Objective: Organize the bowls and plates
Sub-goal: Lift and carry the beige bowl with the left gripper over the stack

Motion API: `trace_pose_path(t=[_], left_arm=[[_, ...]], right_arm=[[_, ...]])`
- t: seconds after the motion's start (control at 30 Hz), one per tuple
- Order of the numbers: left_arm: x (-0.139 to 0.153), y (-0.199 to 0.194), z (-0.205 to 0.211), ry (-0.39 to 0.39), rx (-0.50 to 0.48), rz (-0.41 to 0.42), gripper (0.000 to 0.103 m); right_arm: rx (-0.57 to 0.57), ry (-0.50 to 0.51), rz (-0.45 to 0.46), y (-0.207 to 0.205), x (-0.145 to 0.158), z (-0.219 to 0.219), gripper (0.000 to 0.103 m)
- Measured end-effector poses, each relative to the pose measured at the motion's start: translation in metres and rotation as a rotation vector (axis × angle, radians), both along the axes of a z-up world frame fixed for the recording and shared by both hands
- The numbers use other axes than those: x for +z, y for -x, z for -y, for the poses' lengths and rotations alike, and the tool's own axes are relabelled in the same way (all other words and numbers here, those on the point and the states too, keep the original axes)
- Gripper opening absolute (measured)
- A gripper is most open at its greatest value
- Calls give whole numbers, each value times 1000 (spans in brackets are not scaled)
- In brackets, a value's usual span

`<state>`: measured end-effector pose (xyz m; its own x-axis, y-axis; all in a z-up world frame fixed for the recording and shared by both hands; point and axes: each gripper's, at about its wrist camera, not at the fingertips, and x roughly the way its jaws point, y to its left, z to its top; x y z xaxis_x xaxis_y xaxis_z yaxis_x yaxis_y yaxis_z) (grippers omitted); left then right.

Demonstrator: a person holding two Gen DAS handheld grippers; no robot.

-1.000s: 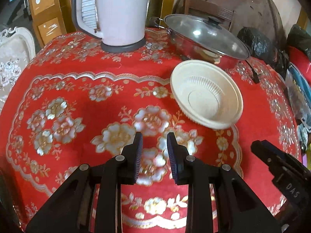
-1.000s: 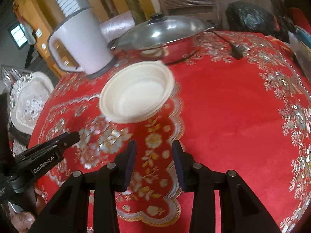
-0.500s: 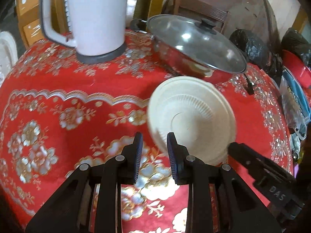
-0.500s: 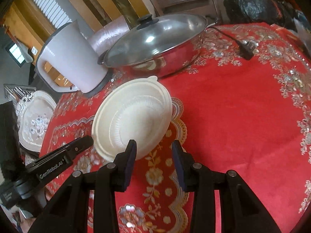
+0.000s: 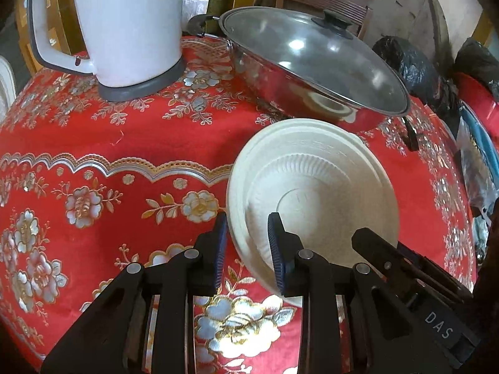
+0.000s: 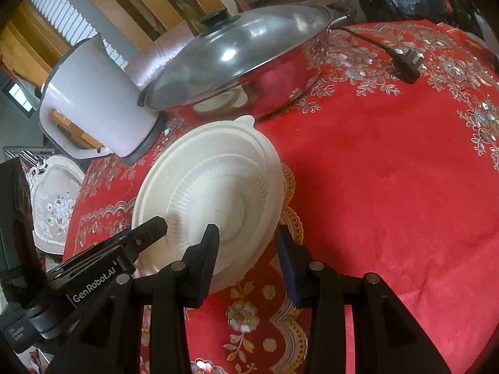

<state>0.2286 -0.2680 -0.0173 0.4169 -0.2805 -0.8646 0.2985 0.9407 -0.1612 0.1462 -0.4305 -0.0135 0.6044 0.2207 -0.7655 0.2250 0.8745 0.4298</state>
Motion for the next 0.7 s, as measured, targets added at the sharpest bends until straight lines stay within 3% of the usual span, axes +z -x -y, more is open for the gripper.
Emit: trace_pose_path(t=[0.17,0.27,0.47,0.7], left_arm=[[-12,-2,2,4,12,-38,25],[-14,0,0,6,3,-52,25],[-12,20,-9,-8,-21,-70,25],[9,63,-49,19,10,-55,25]], right_arm=[[12,13,27,-1,-2,0,37],[28,36,27,-2,-4,-3,25],[67,101,42,9,10,-16,24],[129,108,35,39,15,-44,25]])
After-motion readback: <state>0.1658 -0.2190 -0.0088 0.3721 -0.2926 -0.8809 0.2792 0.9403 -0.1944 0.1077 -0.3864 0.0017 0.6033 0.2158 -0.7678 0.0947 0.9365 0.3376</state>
